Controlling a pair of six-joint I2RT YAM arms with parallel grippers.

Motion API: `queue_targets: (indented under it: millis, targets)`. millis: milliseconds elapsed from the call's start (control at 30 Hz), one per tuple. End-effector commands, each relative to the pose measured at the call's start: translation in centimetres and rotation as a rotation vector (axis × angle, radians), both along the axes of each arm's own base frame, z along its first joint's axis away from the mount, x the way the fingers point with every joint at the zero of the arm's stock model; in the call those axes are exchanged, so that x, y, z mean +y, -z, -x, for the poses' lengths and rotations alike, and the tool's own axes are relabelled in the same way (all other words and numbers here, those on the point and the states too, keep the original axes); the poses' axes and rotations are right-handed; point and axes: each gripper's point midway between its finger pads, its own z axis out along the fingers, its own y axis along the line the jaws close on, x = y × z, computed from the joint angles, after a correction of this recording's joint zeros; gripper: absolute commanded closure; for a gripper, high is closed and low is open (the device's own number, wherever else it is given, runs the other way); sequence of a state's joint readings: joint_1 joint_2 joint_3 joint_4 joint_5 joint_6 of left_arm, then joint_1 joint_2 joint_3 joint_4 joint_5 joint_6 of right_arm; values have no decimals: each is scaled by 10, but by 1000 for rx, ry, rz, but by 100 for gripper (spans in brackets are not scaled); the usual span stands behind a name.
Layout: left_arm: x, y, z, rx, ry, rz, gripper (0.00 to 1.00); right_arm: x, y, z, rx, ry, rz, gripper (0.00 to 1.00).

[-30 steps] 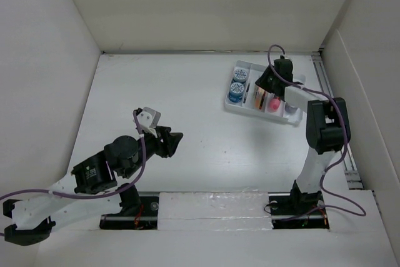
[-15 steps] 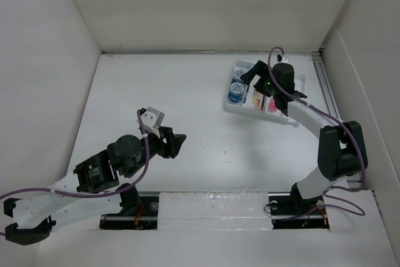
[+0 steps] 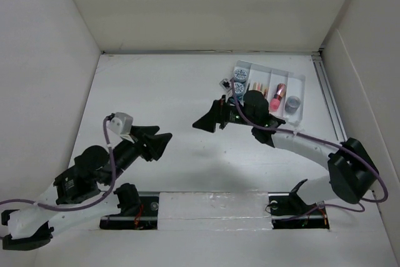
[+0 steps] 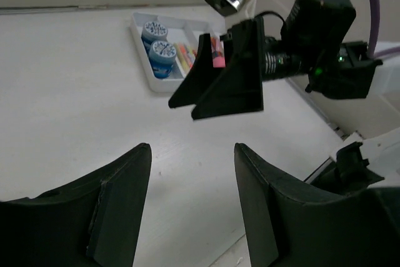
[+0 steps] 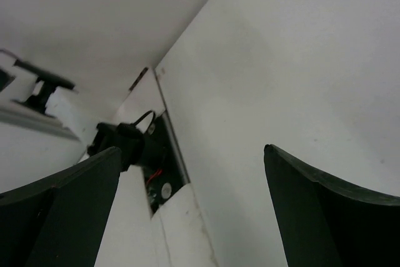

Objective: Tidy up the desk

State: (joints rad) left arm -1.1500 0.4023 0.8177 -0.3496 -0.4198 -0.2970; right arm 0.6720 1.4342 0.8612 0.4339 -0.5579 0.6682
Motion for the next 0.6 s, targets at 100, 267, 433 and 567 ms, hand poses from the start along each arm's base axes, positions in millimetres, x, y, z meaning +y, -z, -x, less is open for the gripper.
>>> queue_targets:
  millis: [100, 267, 433, 567]
  targets:
    - [35, -41, 9, -97, -35, 229, 48, -10, -103, 81, -314, -169, -126, 0]
    - [59, -54, 16, -135, -59, 342, 47, -52, -182, 127, -463, 32, -209, 0]
    - [61, -57, 18, -151, -52, 360, 47, -113, -216, 139, -513, 236, -355, 0]
    - [50, -53, 18, -141, -26, 318, 48, -137, -214, 132, -501, 347, -382, 0]
